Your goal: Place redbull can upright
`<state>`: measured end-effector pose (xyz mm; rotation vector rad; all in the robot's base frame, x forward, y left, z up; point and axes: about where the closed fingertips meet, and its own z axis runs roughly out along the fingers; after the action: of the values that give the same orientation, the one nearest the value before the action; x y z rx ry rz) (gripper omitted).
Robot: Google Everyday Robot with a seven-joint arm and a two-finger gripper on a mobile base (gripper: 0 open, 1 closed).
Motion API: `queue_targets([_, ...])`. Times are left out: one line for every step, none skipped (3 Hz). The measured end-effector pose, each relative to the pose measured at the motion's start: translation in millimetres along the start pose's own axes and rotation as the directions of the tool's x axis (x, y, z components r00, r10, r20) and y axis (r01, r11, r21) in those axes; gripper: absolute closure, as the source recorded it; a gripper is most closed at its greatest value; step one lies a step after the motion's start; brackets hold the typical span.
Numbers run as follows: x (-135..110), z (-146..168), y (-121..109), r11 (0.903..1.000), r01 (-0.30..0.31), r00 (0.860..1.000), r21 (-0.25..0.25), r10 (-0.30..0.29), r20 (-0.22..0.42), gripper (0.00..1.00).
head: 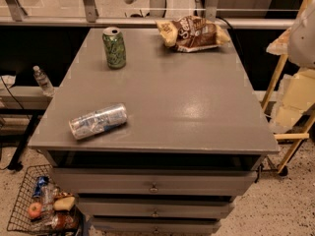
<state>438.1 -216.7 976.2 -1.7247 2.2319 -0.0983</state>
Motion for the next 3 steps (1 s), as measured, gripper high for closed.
queue_targets([0.0,0.0,0.0,1.0000,0.000,1.000,0.000,0.000,0.000,0.00])
queue_targets([-19.5,2.6,-6.2,0.9986,0.054,0.998,0.001,-0.054,0.013,0.00])
queue_targets([-84.1,17.7,-12.5,0.9784,0.206,0.976,-0.023,-0.203,0.077,0.00])
